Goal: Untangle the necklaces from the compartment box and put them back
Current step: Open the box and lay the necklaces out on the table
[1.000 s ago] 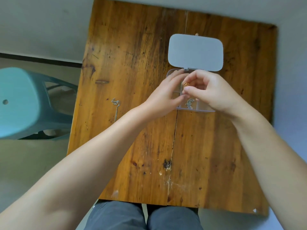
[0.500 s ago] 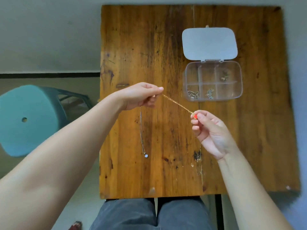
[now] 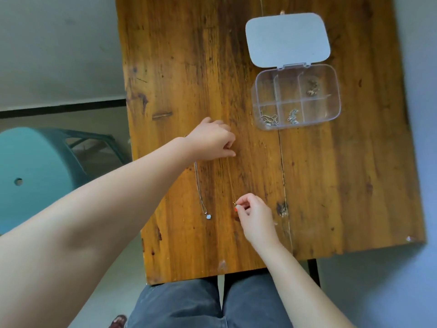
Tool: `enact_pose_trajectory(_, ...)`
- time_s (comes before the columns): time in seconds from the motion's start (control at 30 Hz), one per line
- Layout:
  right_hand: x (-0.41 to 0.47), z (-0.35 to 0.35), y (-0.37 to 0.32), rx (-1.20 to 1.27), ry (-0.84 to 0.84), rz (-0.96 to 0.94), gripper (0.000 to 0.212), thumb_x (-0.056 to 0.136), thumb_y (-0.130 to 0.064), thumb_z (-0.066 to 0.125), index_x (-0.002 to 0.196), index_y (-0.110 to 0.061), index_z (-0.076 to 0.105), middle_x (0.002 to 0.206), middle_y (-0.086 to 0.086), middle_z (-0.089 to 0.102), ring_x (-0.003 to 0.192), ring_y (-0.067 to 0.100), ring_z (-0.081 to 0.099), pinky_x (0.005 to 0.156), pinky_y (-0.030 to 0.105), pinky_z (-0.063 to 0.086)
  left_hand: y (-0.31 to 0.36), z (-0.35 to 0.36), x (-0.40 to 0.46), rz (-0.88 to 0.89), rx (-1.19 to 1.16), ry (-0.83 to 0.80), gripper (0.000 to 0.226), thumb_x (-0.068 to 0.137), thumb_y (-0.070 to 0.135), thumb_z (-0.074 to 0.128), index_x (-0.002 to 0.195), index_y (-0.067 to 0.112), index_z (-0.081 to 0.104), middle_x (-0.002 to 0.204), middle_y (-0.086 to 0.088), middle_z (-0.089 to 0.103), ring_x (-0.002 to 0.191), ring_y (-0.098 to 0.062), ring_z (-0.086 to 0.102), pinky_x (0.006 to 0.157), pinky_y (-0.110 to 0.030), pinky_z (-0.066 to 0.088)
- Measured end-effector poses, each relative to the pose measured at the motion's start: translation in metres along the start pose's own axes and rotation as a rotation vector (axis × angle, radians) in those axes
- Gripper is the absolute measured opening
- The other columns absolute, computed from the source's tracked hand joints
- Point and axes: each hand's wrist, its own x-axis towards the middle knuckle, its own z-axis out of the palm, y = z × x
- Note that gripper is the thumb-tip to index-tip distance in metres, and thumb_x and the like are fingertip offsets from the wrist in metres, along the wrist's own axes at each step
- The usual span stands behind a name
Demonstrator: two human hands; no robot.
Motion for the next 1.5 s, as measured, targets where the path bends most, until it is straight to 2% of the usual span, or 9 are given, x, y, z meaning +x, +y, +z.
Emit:
enact_pose_trajectory(0.17,0.022,-0.046,-0.004,-0.106,0.068,-0.152,0.012,0.094,-0.022,0.054,0.102,-0.017,0.062,0.103,-0.002,0.060,0.079,0.007,0.058,0.064,0.012,0.043,0.008,0.000,0.007,-0.030,-0.017,0.101,0.026,0.090,0.039,0.056,0.099,0.015,0.057,0.101,-0.004,0.055,0.096,-0.025,0.049,0.079,-0.037,0.041)
enact_pose_trajectory(0.33,0.112,-0.173,-0.035,-0.181,0.348,-0.312,0.017,0.095,-0.015,0.052,0.103,-0.010,0.065,0.104,0.009,0.068,0.084,0.014,0.057,0.068,0.014,0.039,0.050,-0.006,0.031,-0.118,-0.184,0.407,0.037,0.090,0.027,0.058,0.124,0.015,0.049,0.092,-0.001,0.055,0.076,-0.017,0.046,0.063,-0.029,0.036)
enact_pose_trajectory(0.5,0.191,-0.225,-0.067,-0.603,0.237,-0.369,0.028,0.097,-0.020,0.047,0.120,-0.012,0.060,0.118,0.013,0.065,0.099,0.033,0.062,0.074,0.037,0.049,0.073,0.005,0.046,-0.302,-0.255,0.385,0.025,0.093,0.027,0.055,0.113,0.014,0.062,0.100,-0.007,0.060,0.093,-0.026,0.056,0.068,-0.034,0.047)
enact_pose_trajectory(0.77,0.225,-0.215,-0.091,-1.312,0.072,-0.335,0.009,0.092,-0.010,0.055,0.094,-0.008,0.064,0.076,0.006,0.049,0.075,0.027,0.047,0.046,0.025,0.020,0.077,0.008,0.050,-0.401,-0.260,0.451,0.019,0.091,0.025,0.058,0.101,0.013,0.070,0.084,-0.001,0.057,0.086,-0.026,0.055,0.062,-0.031,0.038)
enact_pose_trajectory(0.9,0.222,-0.223,-0.092,-1.127,0.046,-0.423,0.013,0.090,-0.004,0.051,0.092,-0.005,0.064,0.079,0.009,0.056,0.073,0.028,0.053,0.049,0.026,0.033,0.082,0.003,0.050,-0.438,-0.287,0.431,0.019,0.092,0.025,0.056,0.103,0.014,0.069,0.088,-0.005,0.062,0.088,-0.027,0.057,0.064,-0.034,0.045)
enact_pose_trajectory(1.07,0.177,-0.258,-0.097,-0.269,-0.156,-0.484,0.004,0.090,-0.019,0.058,0.089,-0.019,0.062,0.075,-0.003,0.068,0.059,0.005,0.064,0.049,0.015,0.046,0.096,-0.011,0.054,-0.418,-0.247,0.541,0.034,0.090,0.024,0.059,0.122,0.014,0.057,0.093,-0.007,0.057,0.089,-0.027,0.055,0.067,-0.033,0.042)
enact_pose_trajectory(1.23,0.118,-0.264,-0.088,0.264,-0.437,-0.432,0.010,0.090,-0.022,0.061,0.089,-0.026,0.070,0.066,-0.010,0.066,0.061,0.004,0.059,0.054,0.015,0.049,0.128,-0.050,0.069,-0.178,-0.791,0.388,0.037,0.092,0.020,0.057,0.128,0.018,0.050,0.141,-0.003,0.044,0.133,-0.014,0.037,0.108,-0.028,0.031)
enact_pose_trajectory(1.33,0.096,-0.260,-0.077,0.467,-0.461,-0.370,0.008,0.089,-0.022,0.063,0.091,-0.024,0.070,0.066,-0.006,0.067,0.058,0.006,0.060,0.050,0.015,0.048,0.126,-0.063,0.056,-0.183,-0.979,0.268,0.021,0.096,0.029,0.049,0.090,0.016,0.064,0.094,0.008,0.067,0.092,-0.008,0.061,0.090,-0.028,0.047)
enact_pose_trajectory(1.5,0.070,-0.237,-0.051,0.737,-0.379,-0.203,0.011,0.078,-0.022,0.066,0.088,-0.017,0.070,0.079,0.002,0.074,0.072,0.011,0.070,0.054,0.017,0.053,0.091,-0.060,0.015,-0.218,-1.090,0.143,0.039,0.097,0.037,0.044,0.075,0.008,0.058,0.067,0.002,0.063,0.076,-0.016,0.057,0.085,-0.037,0.045)
